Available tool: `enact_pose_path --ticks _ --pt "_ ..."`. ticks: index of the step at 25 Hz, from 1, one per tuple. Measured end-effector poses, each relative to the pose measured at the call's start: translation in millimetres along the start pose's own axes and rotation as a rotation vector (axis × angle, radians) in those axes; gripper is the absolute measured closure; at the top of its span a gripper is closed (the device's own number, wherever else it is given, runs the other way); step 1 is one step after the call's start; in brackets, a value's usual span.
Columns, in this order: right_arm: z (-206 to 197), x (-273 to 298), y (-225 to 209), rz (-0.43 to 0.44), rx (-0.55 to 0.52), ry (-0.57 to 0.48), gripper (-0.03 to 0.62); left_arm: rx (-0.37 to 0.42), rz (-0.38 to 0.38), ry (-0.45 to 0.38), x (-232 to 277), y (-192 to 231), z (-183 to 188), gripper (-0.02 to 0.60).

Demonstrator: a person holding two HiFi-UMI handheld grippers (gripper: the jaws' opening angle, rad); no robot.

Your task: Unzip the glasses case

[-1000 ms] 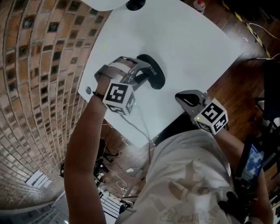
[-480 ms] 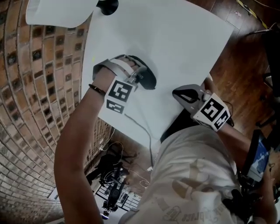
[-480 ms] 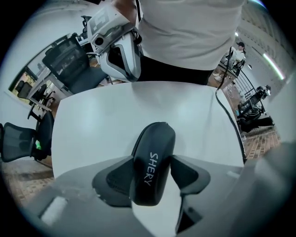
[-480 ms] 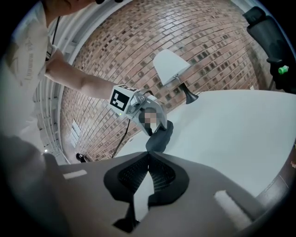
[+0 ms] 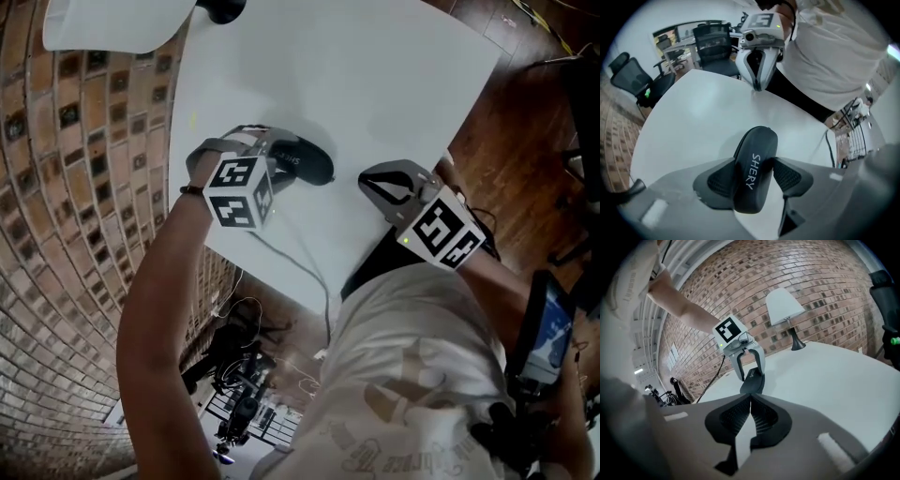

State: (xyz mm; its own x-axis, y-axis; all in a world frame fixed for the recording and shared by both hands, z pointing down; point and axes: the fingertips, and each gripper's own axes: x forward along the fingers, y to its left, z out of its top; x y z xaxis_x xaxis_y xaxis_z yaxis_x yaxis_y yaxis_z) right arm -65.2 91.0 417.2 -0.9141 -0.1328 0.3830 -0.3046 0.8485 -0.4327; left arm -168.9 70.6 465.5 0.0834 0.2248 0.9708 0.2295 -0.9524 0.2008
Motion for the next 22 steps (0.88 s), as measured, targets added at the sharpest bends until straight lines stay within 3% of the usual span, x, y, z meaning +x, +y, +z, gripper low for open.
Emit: enact_pose_path --ticks 5,8,11,15,18,22 --pt "-12.2 13.0 10.6 0.016 -0.112 0.095 0.579 -0.268 0.006 -0.104 -0.2 -7.3 4.9 0.314" --pt "-21.5 21.3 13.7 0.023 -0.182 0.168 0.557 -0.337 0.071 -0.123 -0.8 -11.1 5.7 0.314" --pt "-22.5 27.7 15.0 0.040 -0.199 0.187 0.553 -0.306 0.166 -0.108 -3.0 -12.9 7.4 0.313" --pt "-22.6 33.7 14.6 0.052 -0.194 0.191 0.553 -0.206 0.257 -0.058 -3.5 -12.7 9.2 0.310" --pt "-22.3 36.3 13.0 0.044 -0.200 0.201 0.553 -0.146 0.281 -0.022 -1.1 -14.4 7.1 0.308" --pt "-23.8 38.2 11.4 0.025 -0.250 0.225 0.551 -0.123 0.282 -0.004 2.8 -16.7 4.9 0.317"
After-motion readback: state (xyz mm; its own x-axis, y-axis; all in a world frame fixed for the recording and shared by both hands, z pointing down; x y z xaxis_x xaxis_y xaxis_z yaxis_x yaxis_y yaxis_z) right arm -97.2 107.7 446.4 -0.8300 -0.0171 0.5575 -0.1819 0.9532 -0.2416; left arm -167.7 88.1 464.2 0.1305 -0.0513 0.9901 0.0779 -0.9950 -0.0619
